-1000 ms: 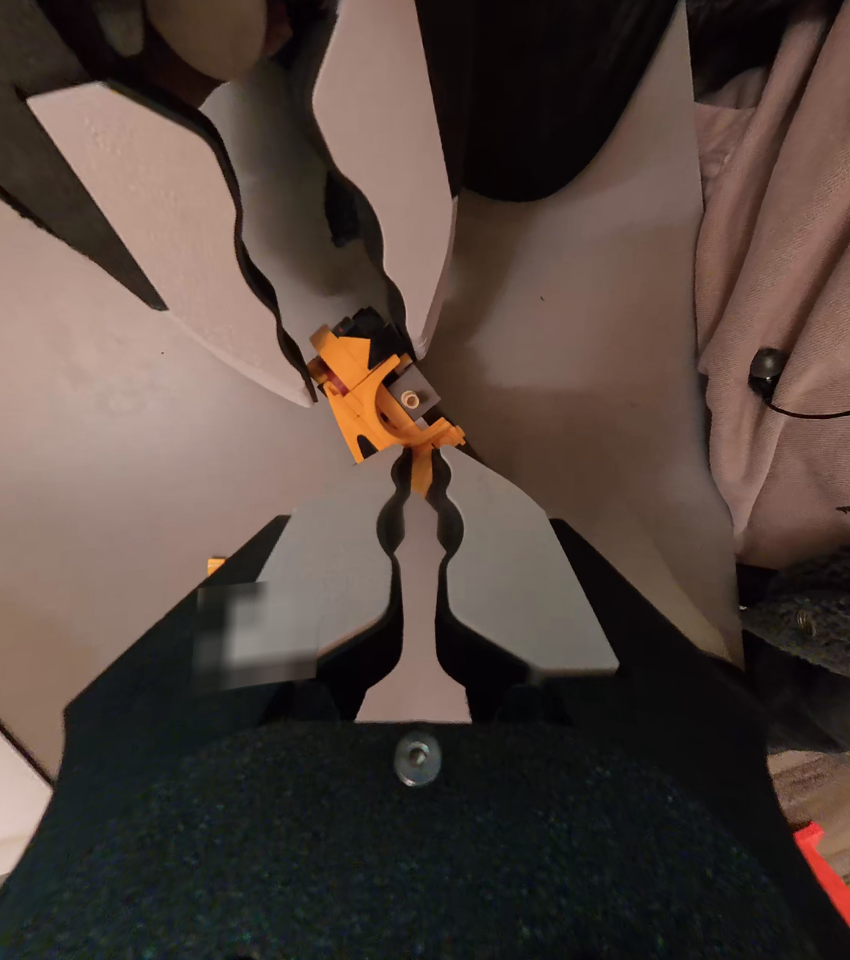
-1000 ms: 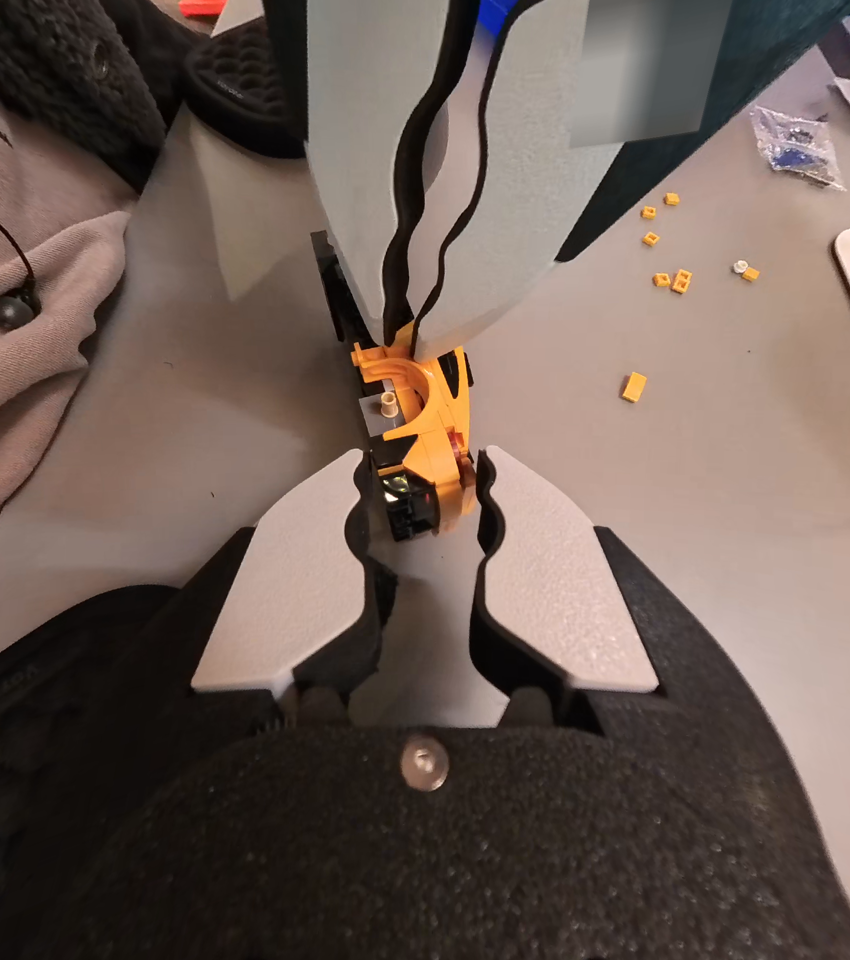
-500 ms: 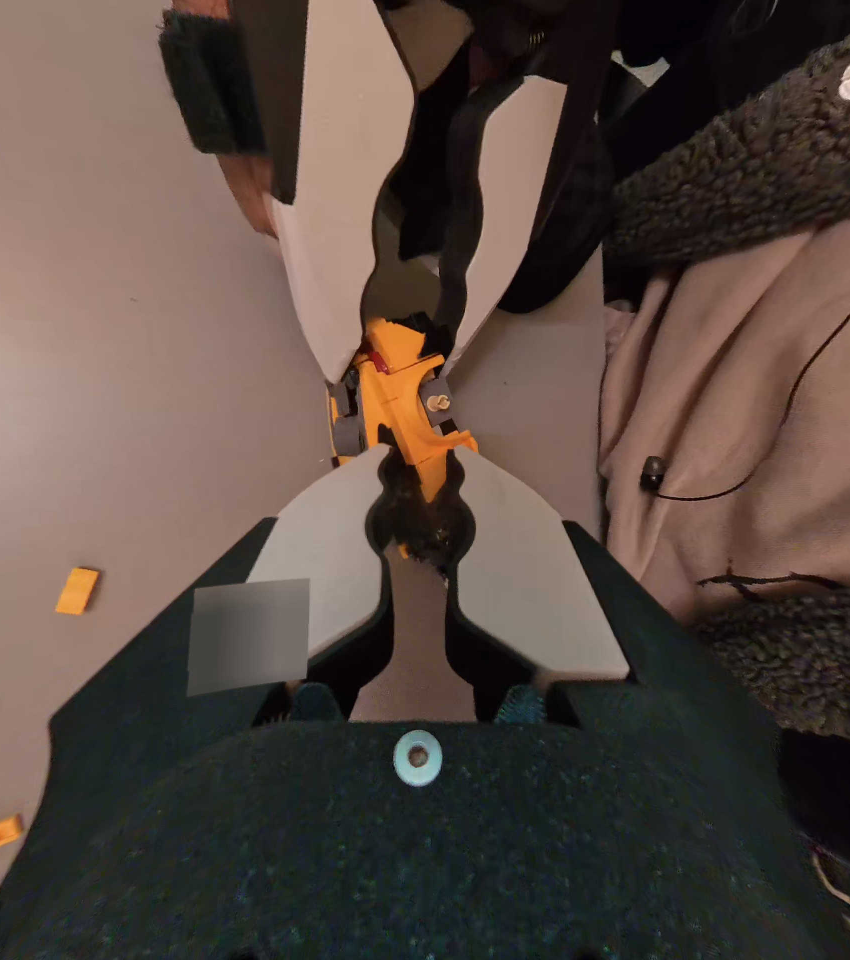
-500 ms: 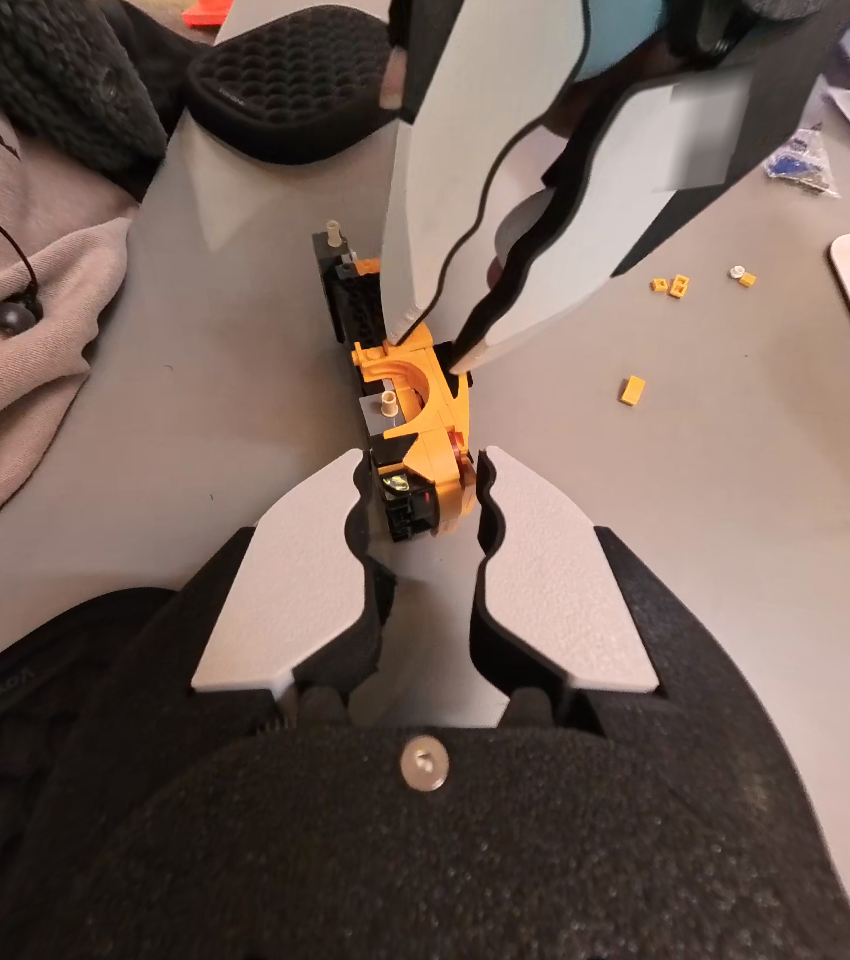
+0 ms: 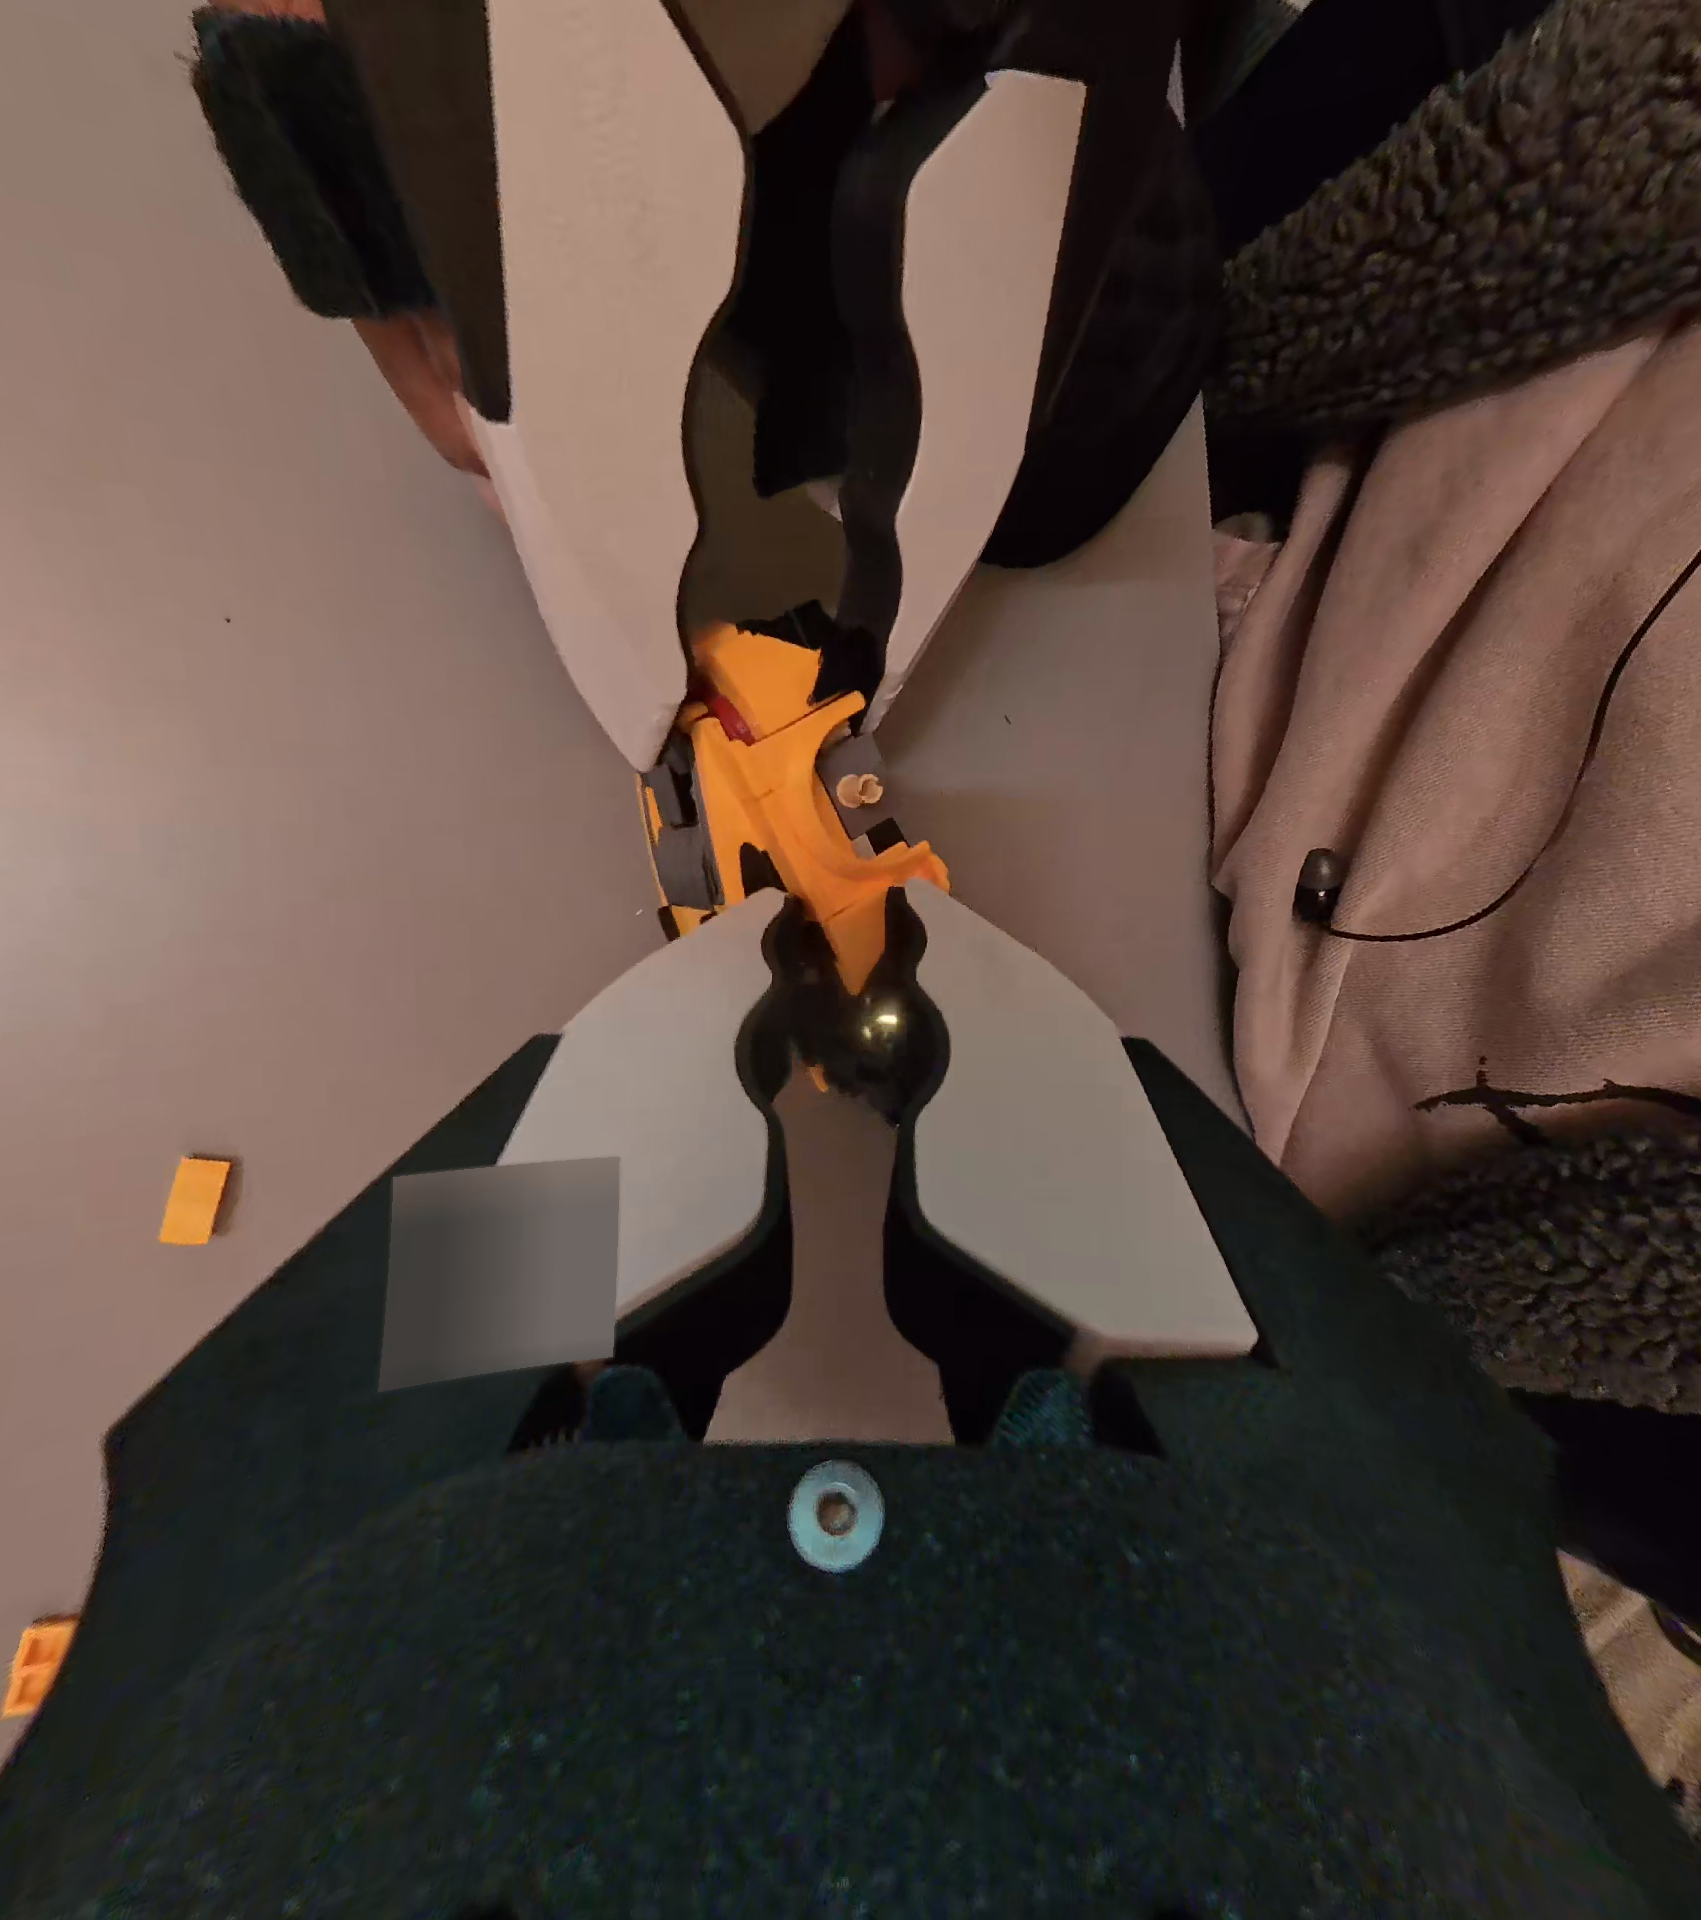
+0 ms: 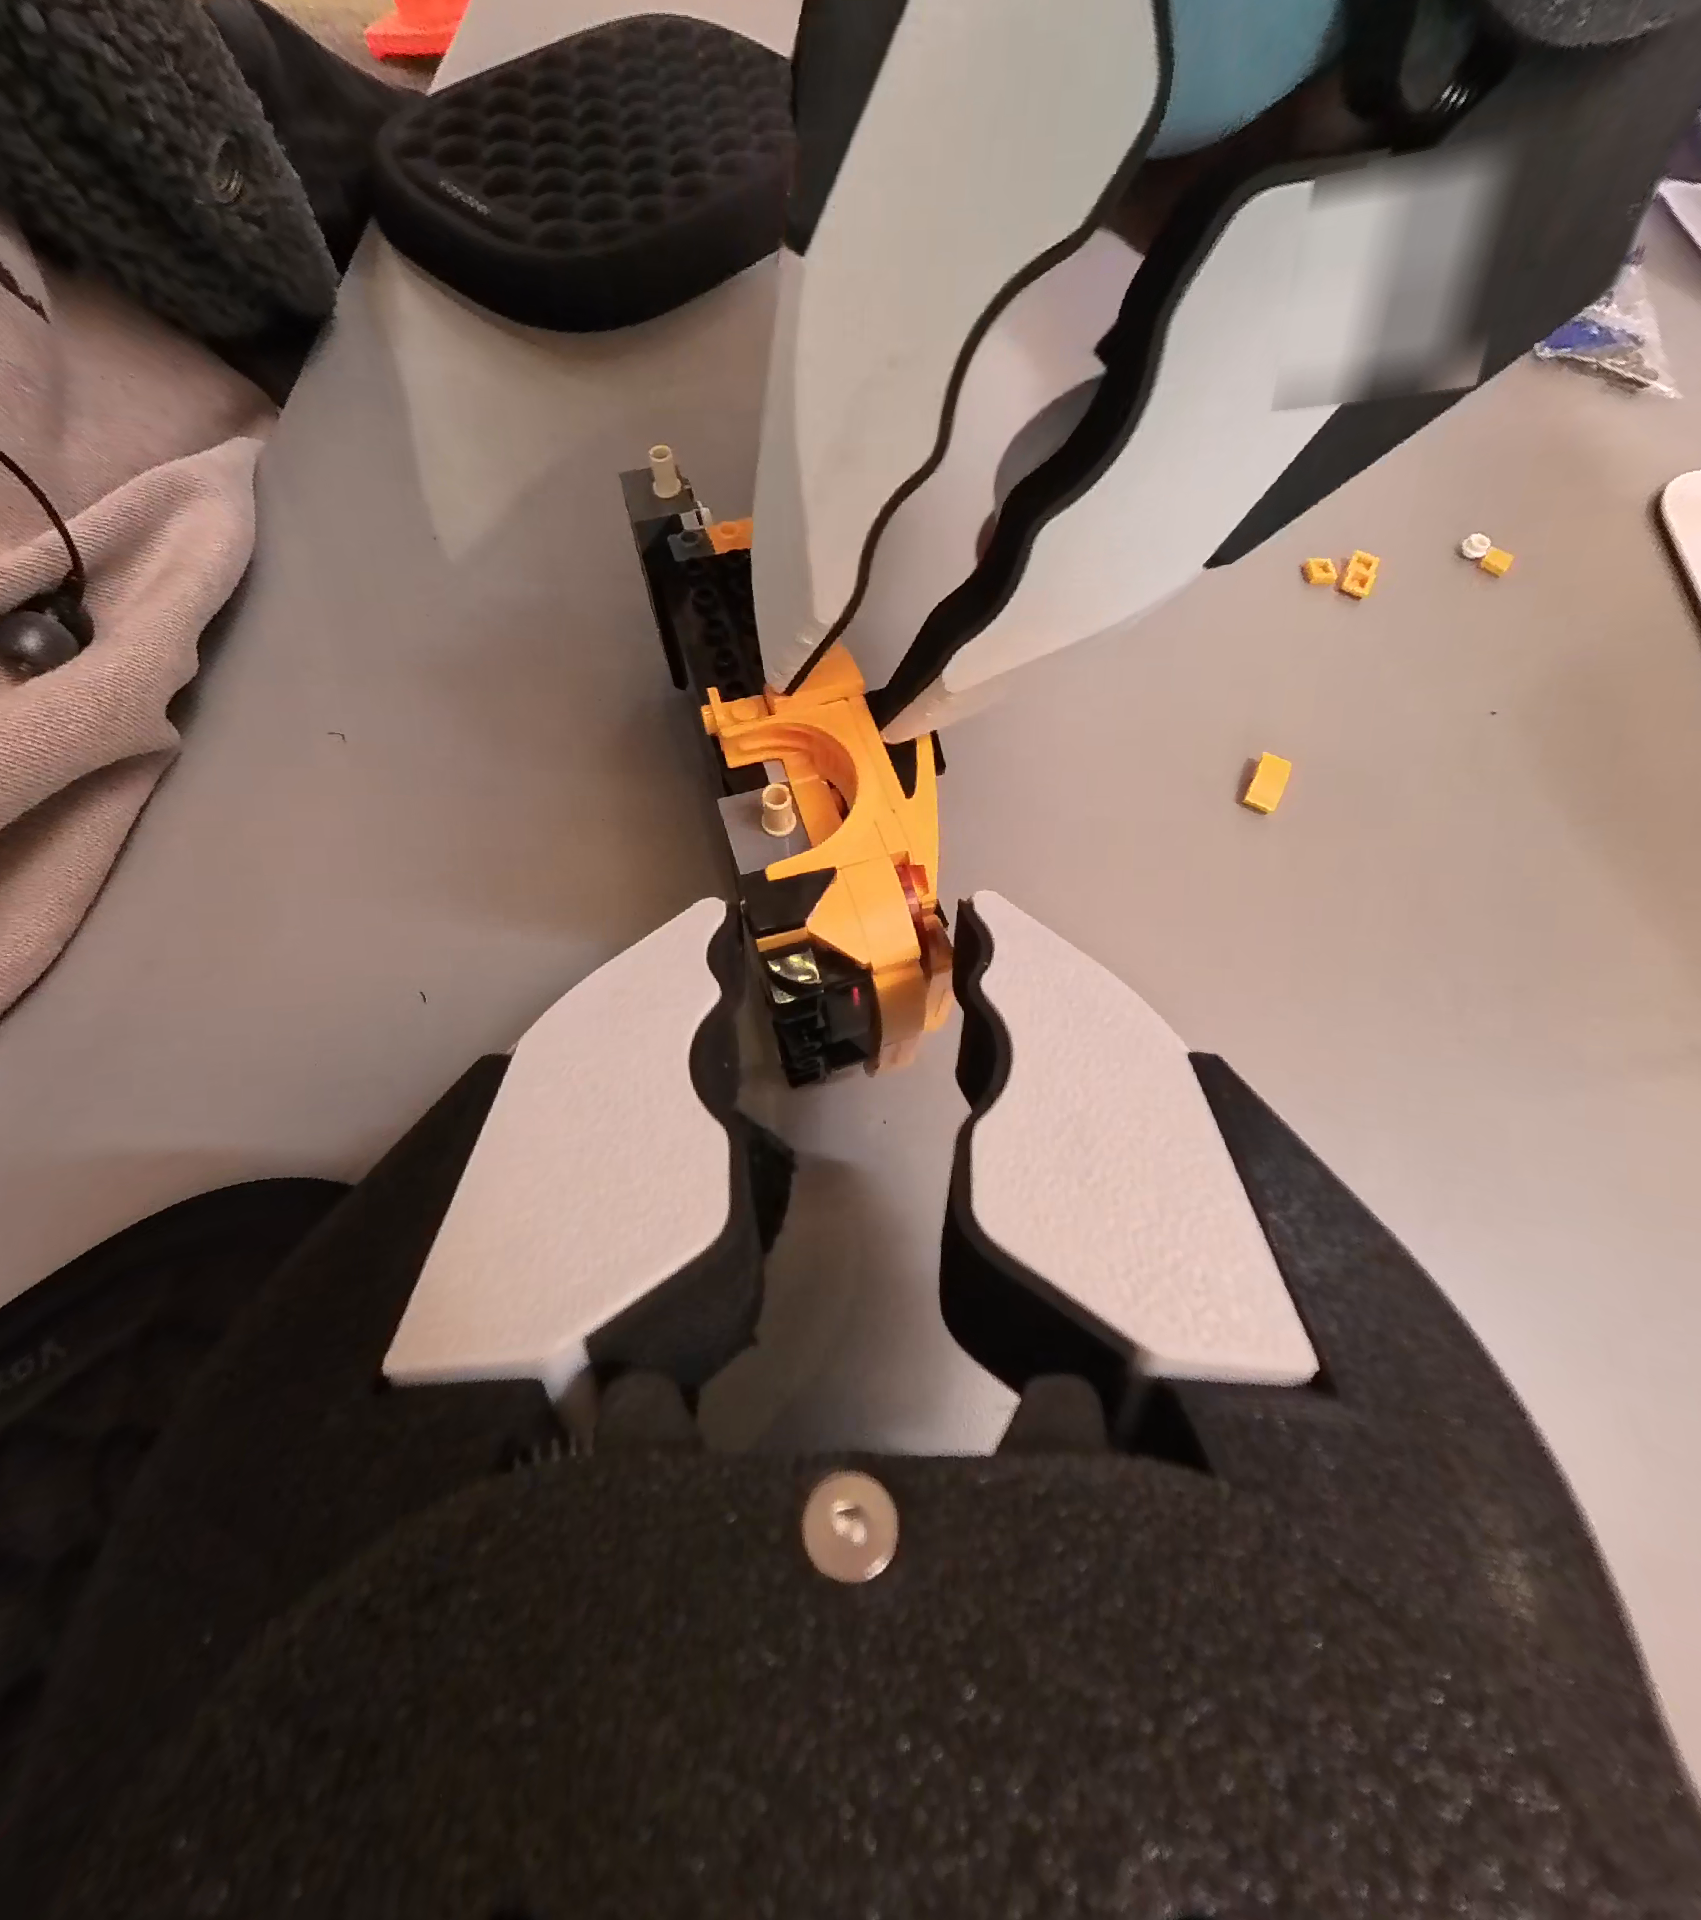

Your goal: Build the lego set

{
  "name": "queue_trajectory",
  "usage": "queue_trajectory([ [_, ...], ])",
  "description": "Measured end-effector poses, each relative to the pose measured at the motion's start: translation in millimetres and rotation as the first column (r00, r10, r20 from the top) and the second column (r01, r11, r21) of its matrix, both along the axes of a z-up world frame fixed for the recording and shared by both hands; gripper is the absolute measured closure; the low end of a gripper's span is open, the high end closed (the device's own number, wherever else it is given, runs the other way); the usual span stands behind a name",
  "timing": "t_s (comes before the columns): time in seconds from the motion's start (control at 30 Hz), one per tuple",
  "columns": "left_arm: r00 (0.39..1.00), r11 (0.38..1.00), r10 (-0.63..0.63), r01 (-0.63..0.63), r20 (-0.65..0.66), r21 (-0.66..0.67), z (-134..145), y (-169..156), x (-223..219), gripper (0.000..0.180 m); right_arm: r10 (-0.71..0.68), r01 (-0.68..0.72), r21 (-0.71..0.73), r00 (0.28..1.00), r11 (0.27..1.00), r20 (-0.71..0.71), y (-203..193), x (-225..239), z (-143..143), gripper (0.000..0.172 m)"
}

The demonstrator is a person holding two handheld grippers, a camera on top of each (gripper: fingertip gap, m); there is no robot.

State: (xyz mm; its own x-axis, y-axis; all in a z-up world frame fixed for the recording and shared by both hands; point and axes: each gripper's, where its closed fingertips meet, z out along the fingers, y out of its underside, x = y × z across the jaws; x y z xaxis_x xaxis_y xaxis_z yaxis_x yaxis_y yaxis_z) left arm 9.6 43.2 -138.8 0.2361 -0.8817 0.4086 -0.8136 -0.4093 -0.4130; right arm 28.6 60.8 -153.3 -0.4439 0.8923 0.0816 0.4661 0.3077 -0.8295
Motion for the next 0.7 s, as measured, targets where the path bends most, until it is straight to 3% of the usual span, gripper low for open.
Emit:
queue_trajectory([
  [0.4,0.994,0.983,-0.051,0.067,-0.099,0.170,0.6,0.7,0.0,0.165,0.000,0.000,0.001,1.000,1.000,-0.004,-0.5,1.6,0.5,0.133],
  [0.57,0.999,0.981,0.016,-0.008,-0.037,0.192,-2.4,-0.2,-5.9,0.162,-0.002,0.002,-0.001,1.000,1.000,-0.008,-0.4,2.0,0.6,0.133],
  [0.7,0.989,0.976,0.107,-0.123,0.098,0.180,2.6,-0.2,-8.8,0.162,-0.001,0.001,-0.009,1.000,1.000,-0.012,-0.5,2.2,1.1,0.133],
])
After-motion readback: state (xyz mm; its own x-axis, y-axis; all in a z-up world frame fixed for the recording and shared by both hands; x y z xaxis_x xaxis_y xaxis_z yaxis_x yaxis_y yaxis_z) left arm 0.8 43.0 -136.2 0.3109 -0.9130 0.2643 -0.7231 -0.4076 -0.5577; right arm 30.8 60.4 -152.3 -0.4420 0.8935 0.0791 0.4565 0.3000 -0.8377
